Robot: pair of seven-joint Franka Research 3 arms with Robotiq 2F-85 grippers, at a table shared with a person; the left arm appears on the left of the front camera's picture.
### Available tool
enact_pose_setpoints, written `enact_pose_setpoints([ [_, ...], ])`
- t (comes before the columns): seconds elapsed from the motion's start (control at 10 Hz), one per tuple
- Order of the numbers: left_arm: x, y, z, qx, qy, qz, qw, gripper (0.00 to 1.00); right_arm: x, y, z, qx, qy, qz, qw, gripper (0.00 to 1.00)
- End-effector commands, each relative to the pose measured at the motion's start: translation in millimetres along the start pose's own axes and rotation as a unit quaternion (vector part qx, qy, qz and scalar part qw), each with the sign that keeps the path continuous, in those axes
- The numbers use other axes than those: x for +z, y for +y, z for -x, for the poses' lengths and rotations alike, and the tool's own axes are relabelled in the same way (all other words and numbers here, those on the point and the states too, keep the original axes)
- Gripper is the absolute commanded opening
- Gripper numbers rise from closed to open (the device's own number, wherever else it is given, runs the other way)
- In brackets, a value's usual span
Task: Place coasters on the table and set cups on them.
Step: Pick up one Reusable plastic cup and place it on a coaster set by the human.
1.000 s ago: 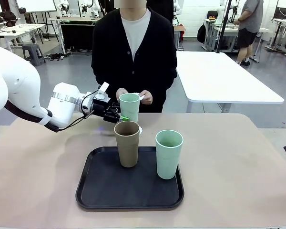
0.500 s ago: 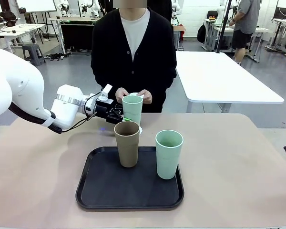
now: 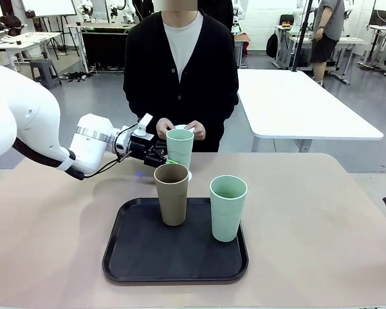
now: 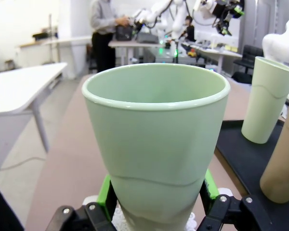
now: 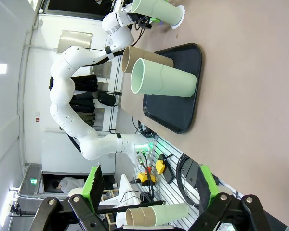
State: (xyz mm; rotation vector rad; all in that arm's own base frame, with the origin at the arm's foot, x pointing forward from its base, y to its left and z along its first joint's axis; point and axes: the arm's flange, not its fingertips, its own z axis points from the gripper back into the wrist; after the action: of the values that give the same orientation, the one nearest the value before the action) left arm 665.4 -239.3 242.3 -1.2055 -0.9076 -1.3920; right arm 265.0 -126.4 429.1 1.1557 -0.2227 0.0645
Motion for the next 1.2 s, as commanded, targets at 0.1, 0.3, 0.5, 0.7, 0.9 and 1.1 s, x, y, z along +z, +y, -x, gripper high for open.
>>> enact_pose_setpoints([
  [0.1,-2.1,7.5,2.2,0.012,0.01,0.018,1.0,0.84,-0.4,-0.6,-0.3,0.001,-0.002,-0.006,1.0,1.0],
  [0.3,2.0,4.3,2.9,0.011,0.008,0.023,1.0,0.84,-0.4,-0.6,-0.3,0.001,-0.002,-0.006,1.0,1.0],
  [0.5,3.7,2.9,2.4,0.009,0.01,0.026,1.0,0.84,-0.4,-0.6,-0.3,0.001,-0.002,-0.006,1.0,1.0],
  [0.7,3.1,2.5,4.5,0.017,0.012,0.033,0.999,0.84,-0.4,-0.6,-0.3,0.001,-0.002,-0.006,1.0,1.0],
  [0.9,3.4,1.8,6.2,0.02,0.012,0.04,0.999,1.0,-0.4,-0.6,-0.3,0.001,-0.002,-0.006,1.0,1.0],
  [1.1,4.7,0.4,5.4,0.021,0.015,0.046,0.999,1.0,-0.4,-0.6,-0.3,0.001,-0.002,-0.006,1.0,1.0],
])
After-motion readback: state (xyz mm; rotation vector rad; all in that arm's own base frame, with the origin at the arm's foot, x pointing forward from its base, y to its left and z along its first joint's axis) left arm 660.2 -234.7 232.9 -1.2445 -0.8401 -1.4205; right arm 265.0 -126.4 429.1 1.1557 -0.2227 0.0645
